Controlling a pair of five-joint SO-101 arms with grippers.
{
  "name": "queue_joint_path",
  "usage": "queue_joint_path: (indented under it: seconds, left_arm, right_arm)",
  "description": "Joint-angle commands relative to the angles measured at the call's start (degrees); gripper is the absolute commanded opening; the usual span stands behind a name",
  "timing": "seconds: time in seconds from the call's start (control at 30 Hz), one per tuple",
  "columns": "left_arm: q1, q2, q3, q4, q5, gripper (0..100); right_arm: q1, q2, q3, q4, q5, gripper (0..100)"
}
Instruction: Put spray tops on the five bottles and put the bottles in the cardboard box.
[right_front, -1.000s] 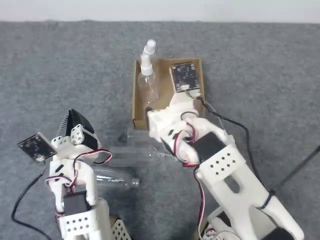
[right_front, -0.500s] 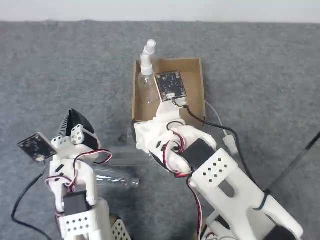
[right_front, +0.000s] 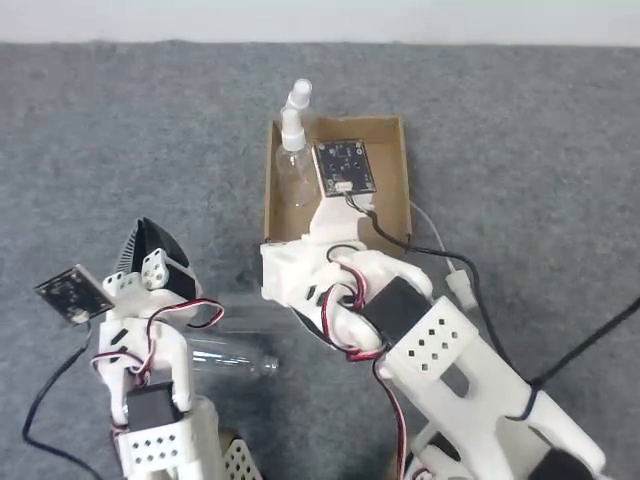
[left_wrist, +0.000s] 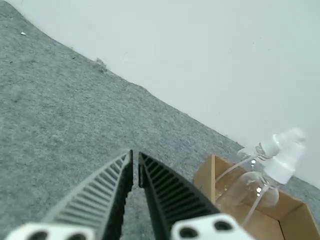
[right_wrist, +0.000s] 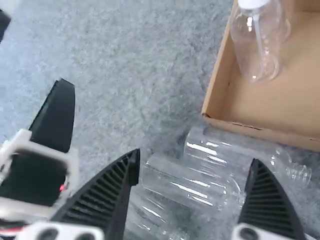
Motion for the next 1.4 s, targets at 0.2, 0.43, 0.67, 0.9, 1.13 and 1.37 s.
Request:
queue_joint_path:
  seconds: [0.2, 0.43, 0.67, 0.9, 1.13, 1.37]
  left_arm:
    - [-0.09, -1.05, -0.75, -1.76, -0.53, 2]
    - [-0.09, -1.05, -0.75, -1.67, -0.53, 2]
    - [-0.18, -1.05, -0.75, -1.67, -0.53, 2]
    - [-0.09, -1.05, -0.75, -1.58, -0.53, 2]
    - [-0.09, -1.05, -0.75, -1.58, -0.53, 2]
    - [-0.09, -1.05, -0.75, -1.58, -0.53, 2]
  right_arm:
    - [-0.57, 12.26, -7.74, 0.22, -3.43, 28.6]
    - [-0.48, 18.42, -10.55, 0.31, -6.68, 28.6]
    - [-0.4, 20.62, -12.13, 2.33, -6.68, 28.5]
    - [1.1, 20.79, -11.87, 9.63, -9.93, 28.6]
    - [1.54, 20.7, -7.47, 8.22, -11.69, 28.5]
    - [1.98, 20.79, -6.15, 6.2, -16.88, 28.7]
